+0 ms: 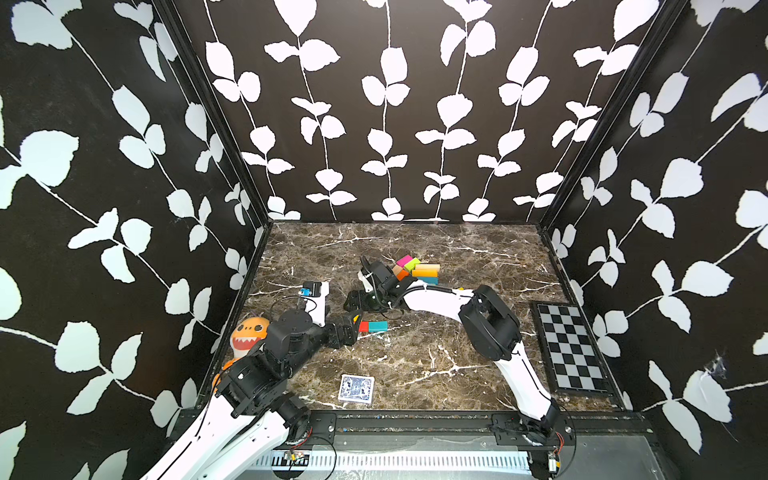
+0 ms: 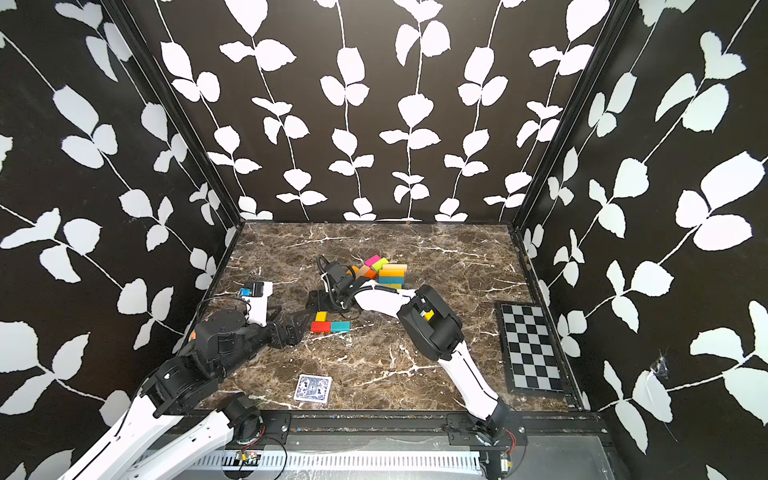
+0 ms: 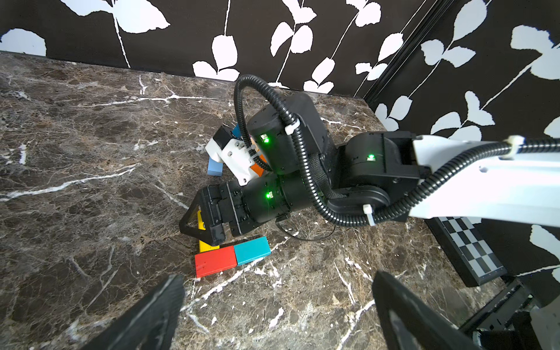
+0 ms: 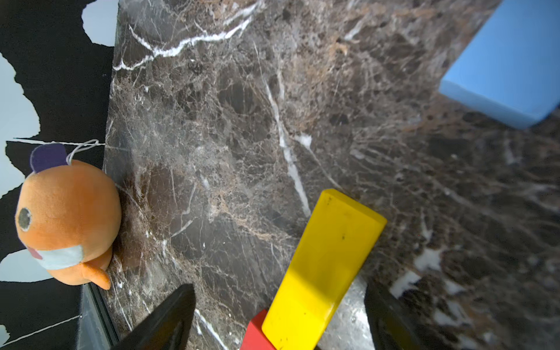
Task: Assemble the letter h with building blocks
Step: Adjust the building block at the center of the board.
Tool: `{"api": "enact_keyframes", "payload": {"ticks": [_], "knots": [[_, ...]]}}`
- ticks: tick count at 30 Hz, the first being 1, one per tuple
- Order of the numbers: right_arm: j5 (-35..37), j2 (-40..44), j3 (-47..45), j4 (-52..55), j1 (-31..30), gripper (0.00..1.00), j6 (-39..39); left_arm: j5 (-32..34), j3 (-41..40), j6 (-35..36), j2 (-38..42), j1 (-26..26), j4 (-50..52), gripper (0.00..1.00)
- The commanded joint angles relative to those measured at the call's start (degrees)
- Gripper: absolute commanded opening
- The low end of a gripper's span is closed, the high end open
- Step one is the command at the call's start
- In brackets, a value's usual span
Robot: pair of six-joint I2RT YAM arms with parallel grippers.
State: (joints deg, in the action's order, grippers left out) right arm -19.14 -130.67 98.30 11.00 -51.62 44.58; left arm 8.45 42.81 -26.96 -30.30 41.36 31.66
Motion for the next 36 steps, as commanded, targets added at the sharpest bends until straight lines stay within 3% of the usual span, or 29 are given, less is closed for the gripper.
{"api": "enact_keyframes", "payload": {"ticks": [1,24,36], "knots": [[-0.36,-1.29,1.35,-0.27,-0.5,0.87,0.6,0.54,-0.53,0.84,0.42,-0.06,0.77,0.99],[-0.03,-3.01,2.25,-0.37,-0.59,0.87,1.27,0.79,-1.06,0.73,0.16,-0.07,0.86,0.99],[0.64,1.82,-2.46,0.28,-1.06,0.87,1.13,0.78,-1.23,0.8,-0.08,-0.06,0.77,0.99]]}}
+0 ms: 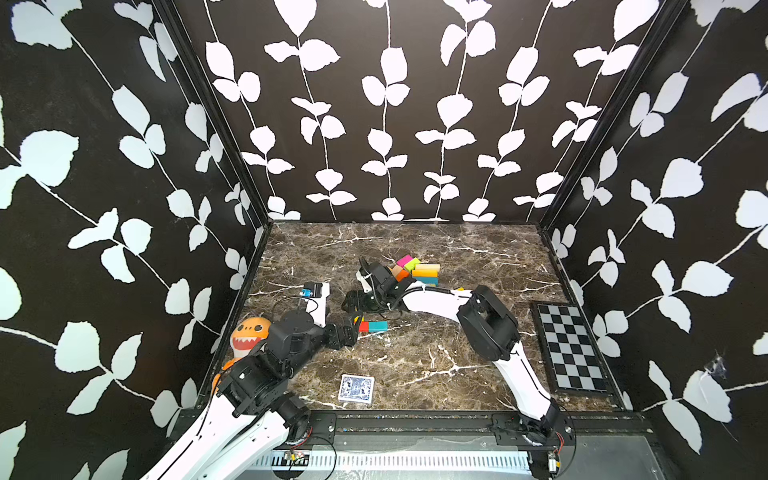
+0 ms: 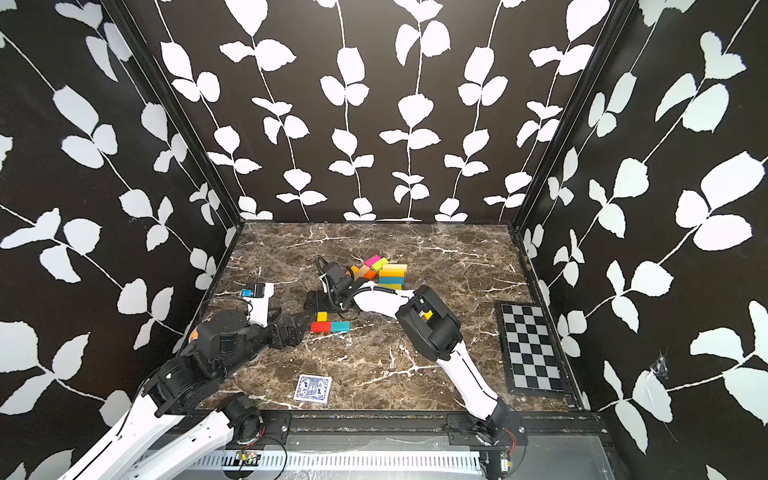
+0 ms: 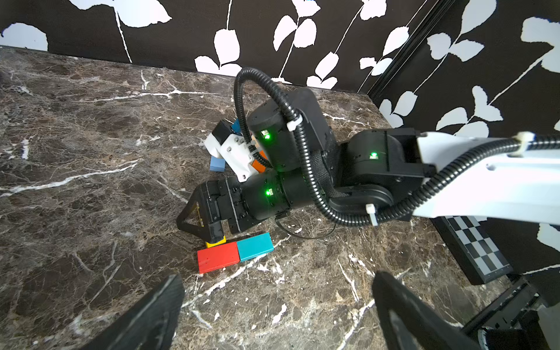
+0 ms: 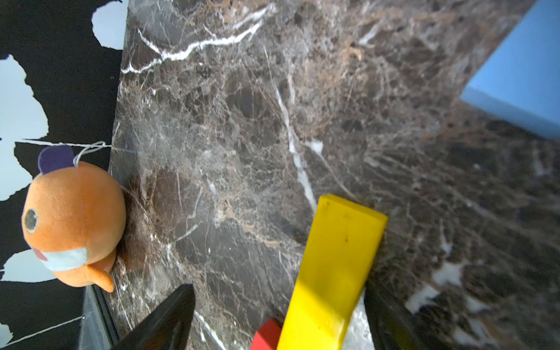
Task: Assemble the letter h with building blocks
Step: Adjust the building block at the center of the board.
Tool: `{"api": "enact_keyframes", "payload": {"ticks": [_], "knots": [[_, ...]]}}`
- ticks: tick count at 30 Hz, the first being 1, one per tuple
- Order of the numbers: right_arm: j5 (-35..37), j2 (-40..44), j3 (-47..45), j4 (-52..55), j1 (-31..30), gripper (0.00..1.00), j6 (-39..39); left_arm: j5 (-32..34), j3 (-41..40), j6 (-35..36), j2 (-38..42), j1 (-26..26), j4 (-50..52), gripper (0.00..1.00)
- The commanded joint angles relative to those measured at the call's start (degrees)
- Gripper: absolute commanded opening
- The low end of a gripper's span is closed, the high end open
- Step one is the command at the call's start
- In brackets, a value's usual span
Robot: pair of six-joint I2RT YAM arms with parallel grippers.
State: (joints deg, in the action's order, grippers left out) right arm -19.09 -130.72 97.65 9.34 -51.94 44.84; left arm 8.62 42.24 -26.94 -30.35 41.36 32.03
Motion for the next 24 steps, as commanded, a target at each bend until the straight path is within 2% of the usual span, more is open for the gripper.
{"api": "enact_keyframes", "payload": {"ticks": [1,9,24], "knots": [[0.71,2.19,-2.2,1.84,-0.84,0.87,1.02,0.61,-0.75,0.8,-0.05,-0.06,0.4,0.99],[0.93,3.78,-5.14,0.92,-1.65,0.87,1.42,0.52,-1.01,0.58,-0.09,-0.06,0.27,0.99],[0.4,1.38,-2.06,1.42,-2.47,0.87,1.31,0.61,-1.3,0.69,0.14,-0.06,0.43,0.99]]}}
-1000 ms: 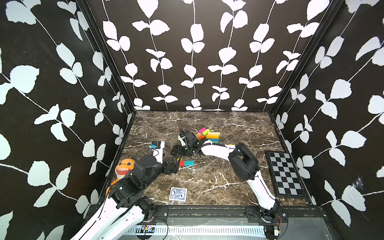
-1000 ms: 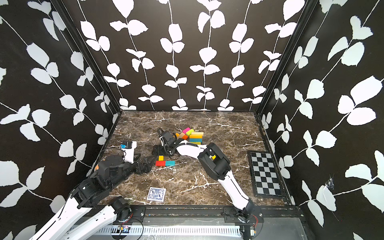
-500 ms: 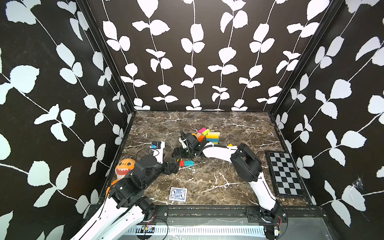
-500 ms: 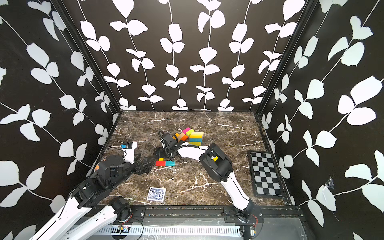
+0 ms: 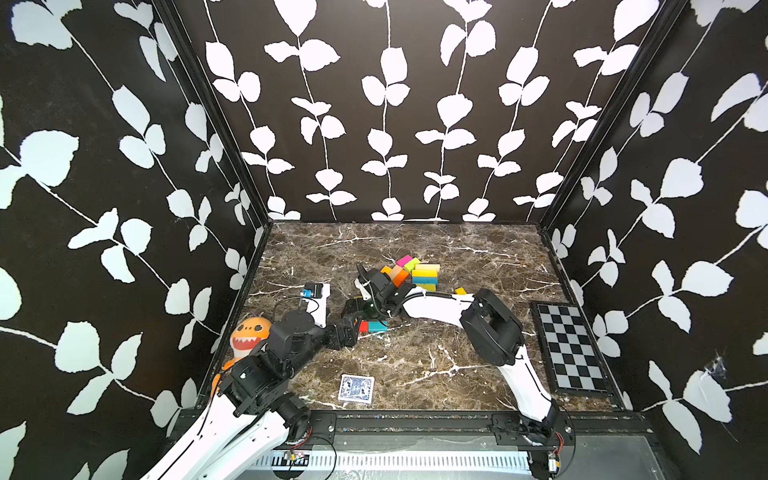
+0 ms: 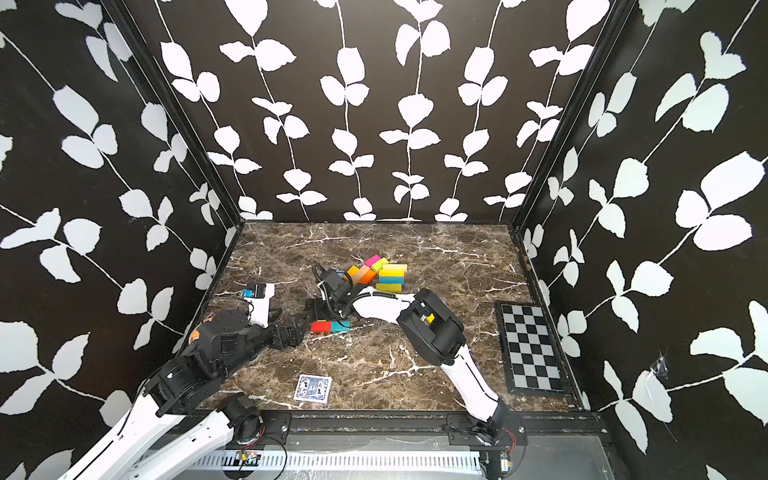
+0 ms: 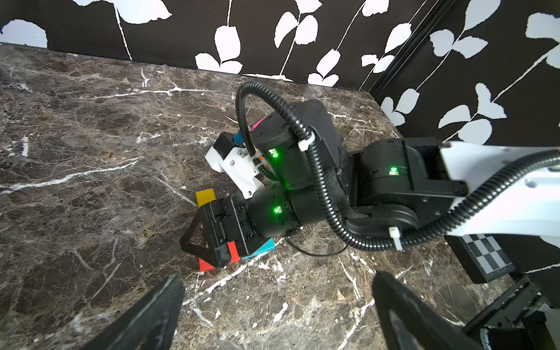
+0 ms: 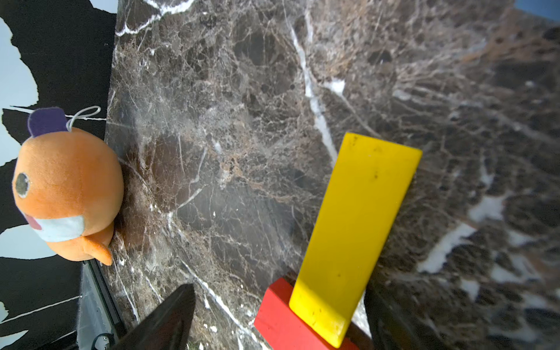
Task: Assemble the letter h with building blocks
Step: Adjust the building block at the center of the board.
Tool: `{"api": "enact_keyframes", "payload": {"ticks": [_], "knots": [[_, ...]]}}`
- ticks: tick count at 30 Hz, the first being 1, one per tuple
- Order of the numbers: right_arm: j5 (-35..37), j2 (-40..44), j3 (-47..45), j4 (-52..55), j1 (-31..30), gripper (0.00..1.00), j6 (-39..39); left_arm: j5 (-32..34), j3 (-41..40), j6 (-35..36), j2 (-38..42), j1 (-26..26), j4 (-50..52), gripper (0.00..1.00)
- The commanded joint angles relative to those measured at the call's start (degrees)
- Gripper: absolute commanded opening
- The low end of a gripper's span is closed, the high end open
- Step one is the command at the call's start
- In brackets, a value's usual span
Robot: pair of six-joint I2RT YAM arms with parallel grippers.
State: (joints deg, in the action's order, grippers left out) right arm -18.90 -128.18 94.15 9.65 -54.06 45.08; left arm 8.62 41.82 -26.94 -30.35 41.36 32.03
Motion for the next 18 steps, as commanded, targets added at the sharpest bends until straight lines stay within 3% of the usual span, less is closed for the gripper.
{"api": "enact_keyframes", "payload": {"ticks": [1,18], "knots": [[0.17,-1.28,1.61,1.25,-0.37,0.87,1.15,0.69,-0.87,0.73,0.2,-0.06,0.48,0.99],[0.27,-2.71,3.33,2.05,-0.57,0.87,1.08,1.22,-1.13,1.06,-0.02,-0.06,0.36,0.99]]}}
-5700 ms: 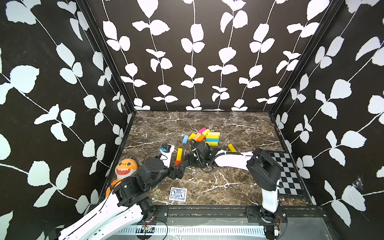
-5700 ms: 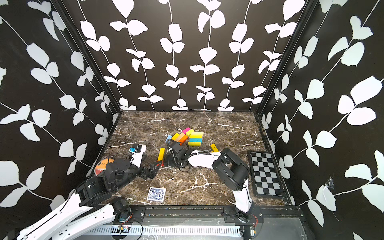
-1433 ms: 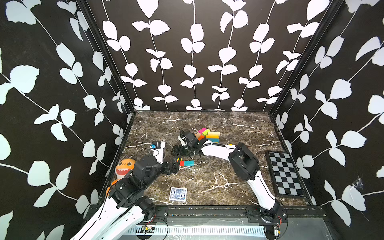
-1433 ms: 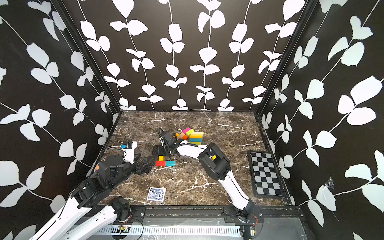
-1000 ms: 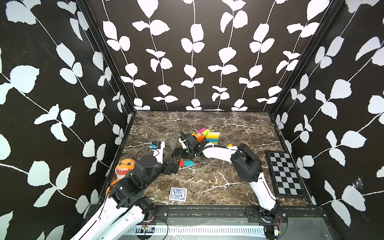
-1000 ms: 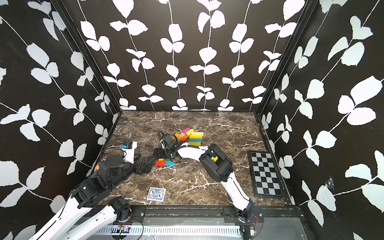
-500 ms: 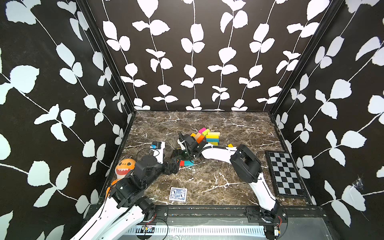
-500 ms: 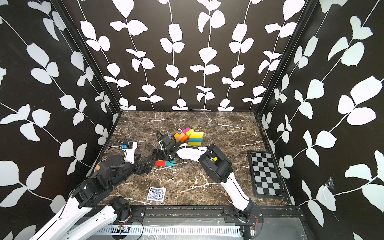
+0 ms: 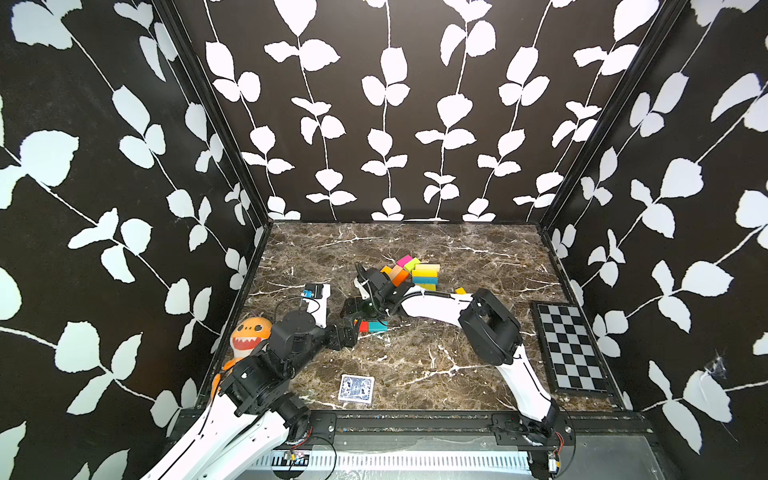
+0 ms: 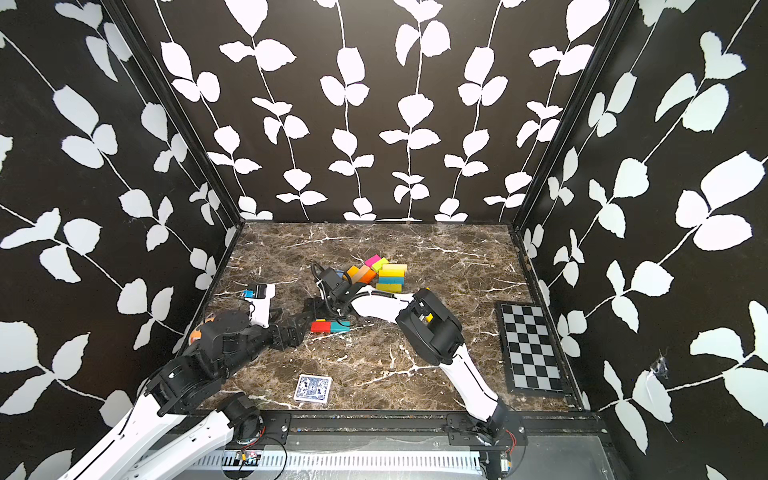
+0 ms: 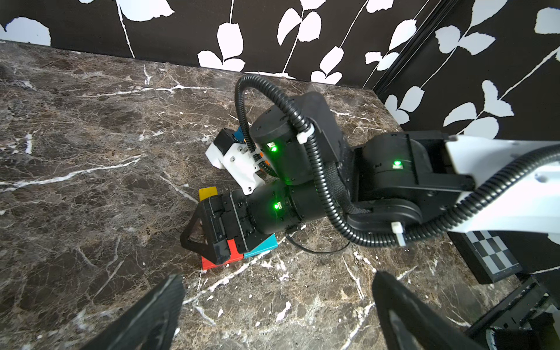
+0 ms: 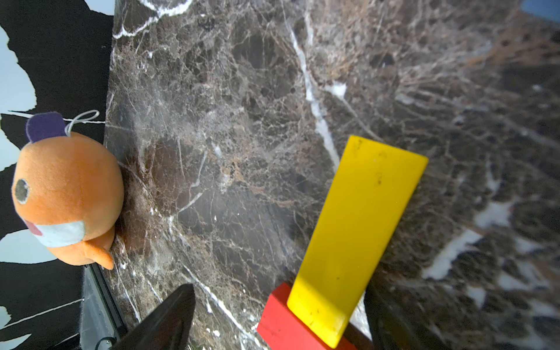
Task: Assemble the letter h with building blocks
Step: Adjust the building block at the center of the board.
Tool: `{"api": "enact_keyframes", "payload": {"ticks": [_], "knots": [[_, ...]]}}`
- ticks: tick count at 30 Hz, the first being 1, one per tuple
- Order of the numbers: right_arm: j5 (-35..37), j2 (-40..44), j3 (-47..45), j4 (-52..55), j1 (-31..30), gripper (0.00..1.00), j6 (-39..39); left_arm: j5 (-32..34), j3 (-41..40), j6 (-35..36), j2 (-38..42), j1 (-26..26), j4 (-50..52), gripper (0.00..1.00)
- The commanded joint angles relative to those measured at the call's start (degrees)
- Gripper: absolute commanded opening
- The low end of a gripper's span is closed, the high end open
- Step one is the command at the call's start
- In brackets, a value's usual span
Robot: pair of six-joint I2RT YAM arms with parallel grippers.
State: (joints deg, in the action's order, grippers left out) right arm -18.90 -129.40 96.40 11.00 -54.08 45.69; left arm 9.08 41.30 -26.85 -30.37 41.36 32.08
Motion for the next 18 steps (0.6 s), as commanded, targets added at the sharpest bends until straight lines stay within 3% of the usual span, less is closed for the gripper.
{"api": "enact_keyframes", "payload": {"ticks": [1,11,18], "knots": [[0.42,-1.49,1.15,0.91,-0.57,0.87,0.46,0.72,-0.54,1.05,-0.04,-0.06,0.36,0.99],[2.92,1.73,-1.1,-0.38,1.3,0.89,-0.68,0.5,-0.09,1.29,-1.02,-0.06,0.29,0.99],[7.36,7.06,0.19,-0.99,4.67,0.89,-6.13,0.33,0.53,0.85,-2.79,-0.1,-0.26,0.99]]}}
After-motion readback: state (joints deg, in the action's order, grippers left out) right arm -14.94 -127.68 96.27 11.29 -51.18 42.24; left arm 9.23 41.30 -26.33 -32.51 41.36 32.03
